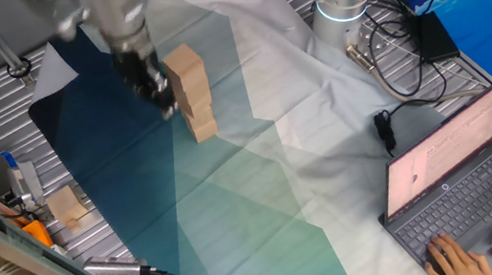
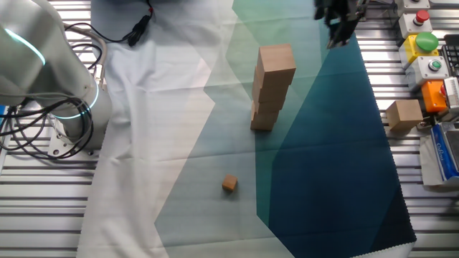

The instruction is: Stack the blocks in a vertical line of five

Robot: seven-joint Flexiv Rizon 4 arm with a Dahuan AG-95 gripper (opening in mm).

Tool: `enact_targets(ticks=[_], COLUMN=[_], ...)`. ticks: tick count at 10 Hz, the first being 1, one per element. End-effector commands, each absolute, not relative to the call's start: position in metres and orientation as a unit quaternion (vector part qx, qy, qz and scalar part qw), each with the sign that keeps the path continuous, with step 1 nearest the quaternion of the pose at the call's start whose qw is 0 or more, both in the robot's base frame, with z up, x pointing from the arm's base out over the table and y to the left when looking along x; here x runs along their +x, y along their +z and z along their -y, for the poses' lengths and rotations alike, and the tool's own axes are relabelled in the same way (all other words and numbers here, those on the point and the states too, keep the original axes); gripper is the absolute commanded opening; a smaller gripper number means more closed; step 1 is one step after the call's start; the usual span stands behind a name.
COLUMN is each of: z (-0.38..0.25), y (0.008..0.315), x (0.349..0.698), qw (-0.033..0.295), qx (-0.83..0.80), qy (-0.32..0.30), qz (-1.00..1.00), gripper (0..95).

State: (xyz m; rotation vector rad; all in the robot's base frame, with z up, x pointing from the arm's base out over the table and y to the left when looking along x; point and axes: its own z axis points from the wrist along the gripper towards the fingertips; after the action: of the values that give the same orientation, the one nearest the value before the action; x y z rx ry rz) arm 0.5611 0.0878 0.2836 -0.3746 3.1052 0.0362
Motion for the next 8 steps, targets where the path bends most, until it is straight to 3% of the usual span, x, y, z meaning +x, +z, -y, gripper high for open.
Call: enact_targets(ticks=[1, 7, 8], z=[-0.120, -0.151, -0.158], y=[0.257, 0.198, 0.195], x=[0.580, 0.603, 0.602], qw=[0.005, -0.014, -0.036], qx=[-0.112, -0.134, -0.143], qy=[0.008, 0.008, 0.008], qz=[-0.994, -0.991, -0.989], gripper=[0.0, 0.0, 0.0])
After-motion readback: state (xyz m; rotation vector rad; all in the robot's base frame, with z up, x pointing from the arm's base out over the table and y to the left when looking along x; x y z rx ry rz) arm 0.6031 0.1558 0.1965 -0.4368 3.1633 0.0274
